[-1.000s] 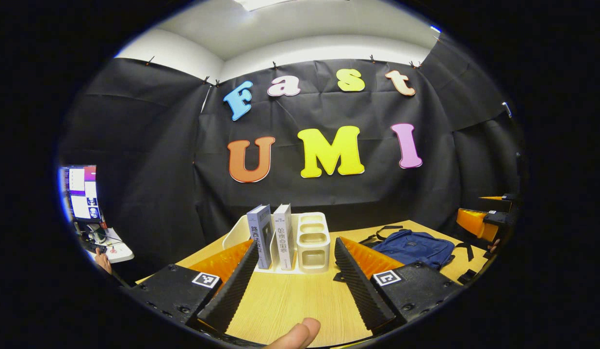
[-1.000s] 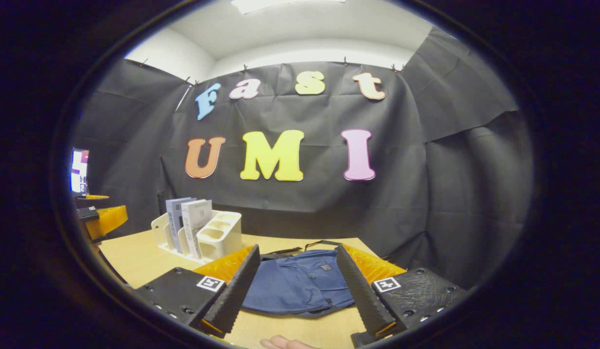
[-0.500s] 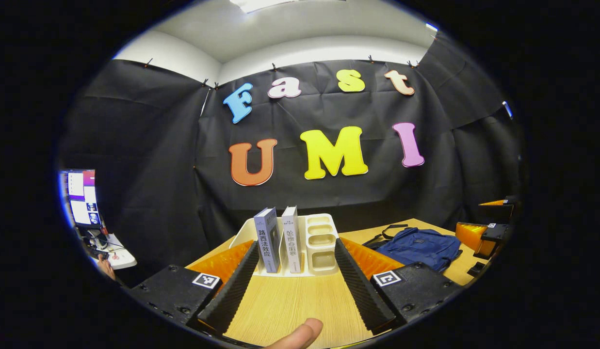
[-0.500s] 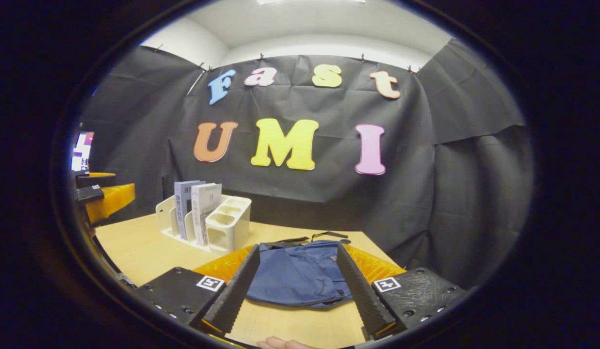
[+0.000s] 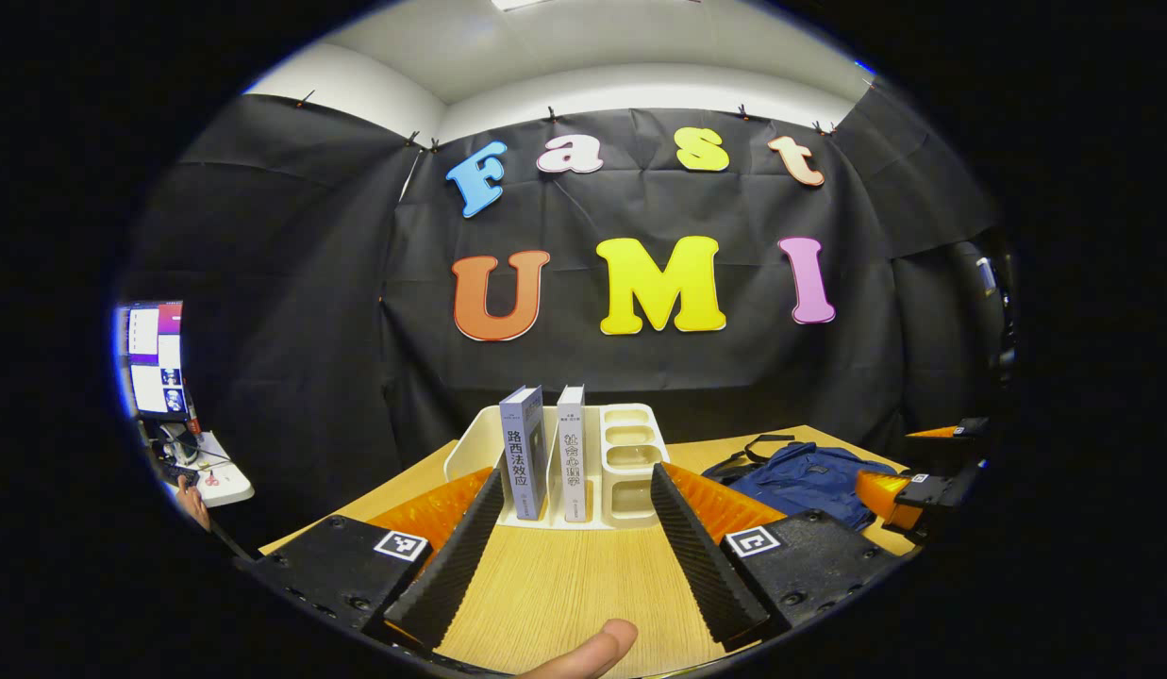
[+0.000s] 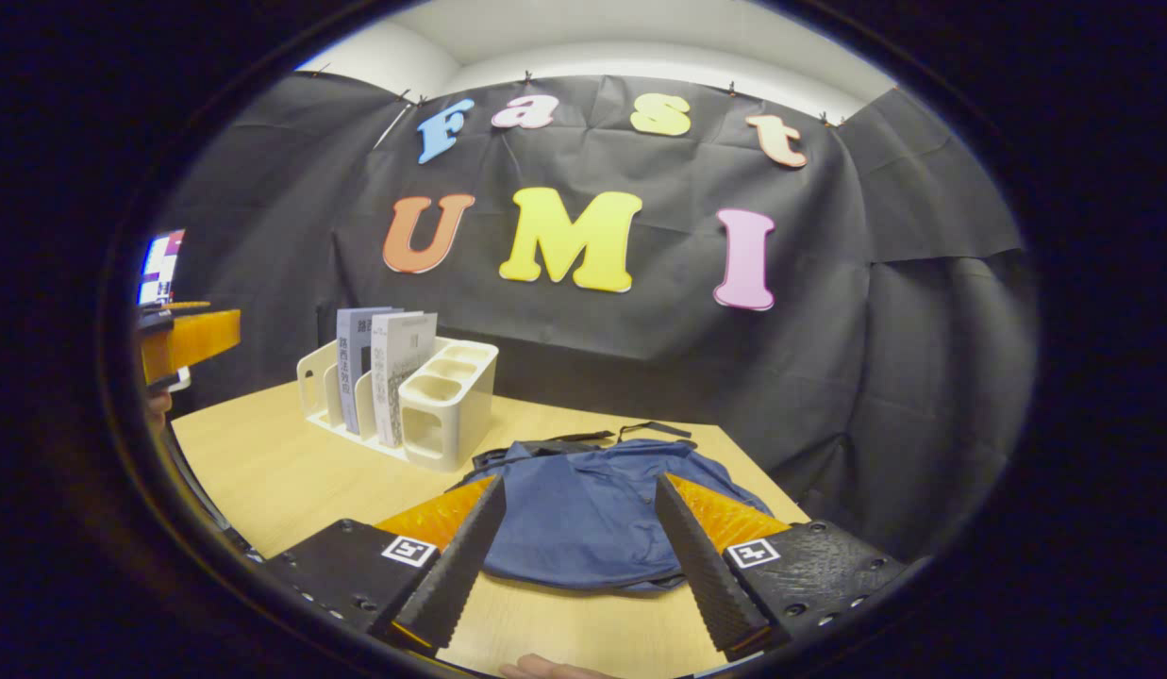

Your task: Open the schoolbag, grab two books from the bookshelf and put them into the schoolbag.

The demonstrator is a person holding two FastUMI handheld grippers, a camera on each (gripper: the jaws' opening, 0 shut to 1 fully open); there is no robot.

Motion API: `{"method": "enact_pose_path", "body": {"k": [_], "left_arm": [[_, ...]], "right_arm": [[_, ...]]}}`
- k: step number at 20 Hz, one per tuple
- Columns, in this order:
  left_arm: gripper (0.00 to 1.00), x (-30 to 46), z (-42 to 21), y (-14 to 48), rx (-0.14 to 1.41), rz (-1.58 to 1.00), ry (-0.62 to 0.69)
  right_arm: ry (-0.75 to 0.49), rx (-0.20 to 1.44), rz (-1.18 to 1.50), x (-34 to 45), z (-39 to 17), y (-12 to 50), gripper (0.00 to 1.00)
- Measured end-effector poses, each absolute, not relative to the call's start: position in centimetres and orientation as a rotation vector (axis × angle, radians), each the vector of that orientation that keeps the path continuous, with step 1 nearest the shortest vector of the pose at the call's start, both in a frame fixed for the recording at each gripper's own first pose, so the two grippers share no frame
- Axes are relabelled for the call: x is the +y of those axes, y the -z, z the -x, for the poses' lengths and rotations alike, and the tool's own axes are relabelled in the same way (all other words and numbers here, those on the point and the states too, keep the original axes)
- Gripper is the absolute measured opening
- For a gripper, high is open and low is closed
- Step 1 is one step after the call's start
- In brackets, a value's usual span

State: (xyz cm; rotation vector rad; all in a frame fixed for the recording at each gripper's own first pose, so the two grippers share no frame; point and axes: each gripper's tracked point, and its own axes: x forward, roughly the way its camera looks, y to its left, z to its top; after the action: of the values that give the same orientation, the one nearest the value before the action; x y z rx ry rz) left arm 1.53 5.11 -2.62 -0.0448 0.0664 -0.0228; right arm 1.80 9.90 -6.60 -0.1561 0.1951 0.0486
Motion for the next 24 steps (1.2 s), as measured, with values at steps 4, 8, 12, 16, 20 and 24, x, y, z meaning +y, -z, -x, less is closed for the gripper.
{"method": "enact_pose_path", "body": {"k": [4, 8, 12, 16, 20, 24], "left_arm": [[0.98, 5.3, -1.6, 3.0, 0.068, 0.035, 0.03], [0.98, 6.0, -2.0, 3.3, 0.072, 0.042, 0.031], [0.98, 7.2, -2.3, 4.1, 0.088, 0.049, 0.007], [0.98, 8.2, -2.7, 4.6, 0.104, 0.059, -0.013], [0.99, 7.9, -3.1, 5.2, 0.123, 0.066, -0.008], [0.99, 7.3, -3.2, 5.5, 0.125, 0.041, 0.002]], "right_arm": [[-0.067, 0.248, 0.226, 12.2, -4.5, 9.6, 0.96], [-0.11, 0.32, 0.282, 15.5, -6.8, 13.1, 0.96], [-0.16, 0.41, 0.319, 18.7, -8.7, 16.8, 0.96], [-0.127, 0.46, 0.41, 19.1, -10.5, 19.0, 0.95], [-0.058, 0.472, 0.543, 18.4, -12.0, 20.5, 0.95], [-0.009, 0.51, 0.591, 17.6, -13.0, 21.7, 0.93]]}}
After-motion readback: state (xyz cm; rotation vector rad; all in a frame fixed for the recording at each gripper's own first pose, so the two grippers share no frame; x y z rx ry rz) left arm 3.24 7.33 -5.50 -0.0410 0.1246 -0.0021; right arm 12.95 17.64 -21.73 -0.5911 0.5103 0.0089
